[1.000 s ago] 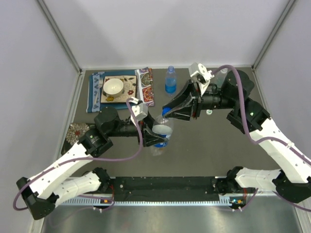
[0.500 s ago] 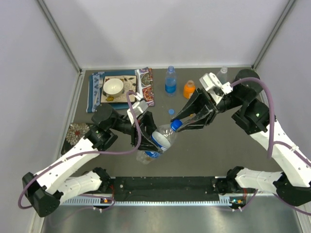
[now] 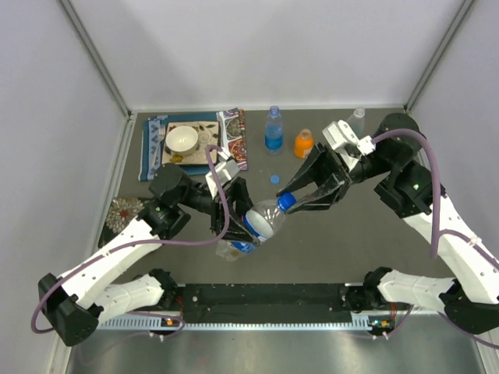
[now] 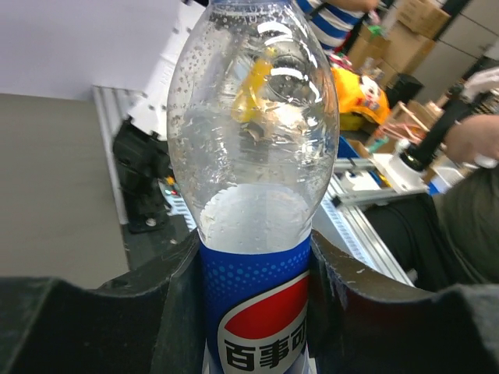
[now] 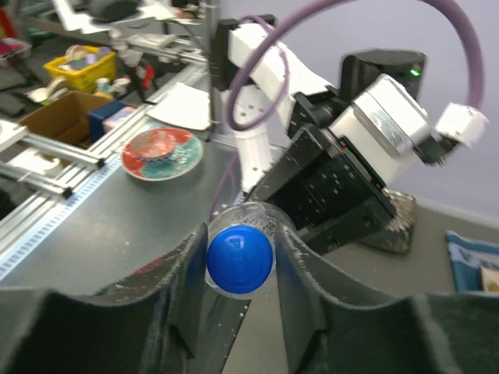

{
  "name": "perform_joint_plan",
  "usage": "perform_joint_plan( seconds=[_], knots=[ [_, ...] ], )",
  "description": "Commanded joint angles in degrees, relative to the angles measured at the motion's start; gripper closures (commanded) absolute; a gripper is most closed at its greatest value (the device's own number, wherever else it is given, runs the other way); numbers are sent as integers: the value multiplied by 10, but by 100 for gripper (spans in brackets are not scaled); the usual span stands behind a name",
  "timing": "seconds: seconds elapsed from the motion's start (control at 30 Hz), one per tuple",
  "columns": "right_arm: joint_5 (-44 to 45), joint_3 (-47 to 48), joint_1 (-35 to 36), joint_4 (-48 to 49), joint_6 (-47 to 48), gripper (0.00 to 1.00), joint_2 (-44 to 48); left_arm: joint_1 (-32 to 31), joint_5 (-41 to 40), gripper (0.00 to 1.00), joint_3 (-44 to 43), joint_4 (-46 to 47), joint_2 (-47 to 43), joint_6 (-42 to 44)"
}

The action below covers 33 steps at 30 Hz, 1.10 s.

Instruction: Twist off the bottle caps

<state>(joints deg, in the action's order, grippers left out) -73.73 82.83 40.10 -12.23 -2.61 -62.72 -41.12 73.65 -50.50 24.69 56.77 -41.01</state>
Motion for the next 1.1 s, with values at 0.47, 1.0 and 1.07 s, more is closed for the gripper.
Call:
perform_joint_plan(
  seconds=[0.47,1.0,1.07],
  knots=[
    [550,100,-4,-32,-219,8,10,-26,-506,55,-65,-288,-53,360],
    [765,112,62,-100,-314,12,-76,-176,-985,59,-36,-251,-42,488],
    [768,120,68,-101,-314,15,-93,-186,-1001,59,-33,-228,-40,496]
  ],
)
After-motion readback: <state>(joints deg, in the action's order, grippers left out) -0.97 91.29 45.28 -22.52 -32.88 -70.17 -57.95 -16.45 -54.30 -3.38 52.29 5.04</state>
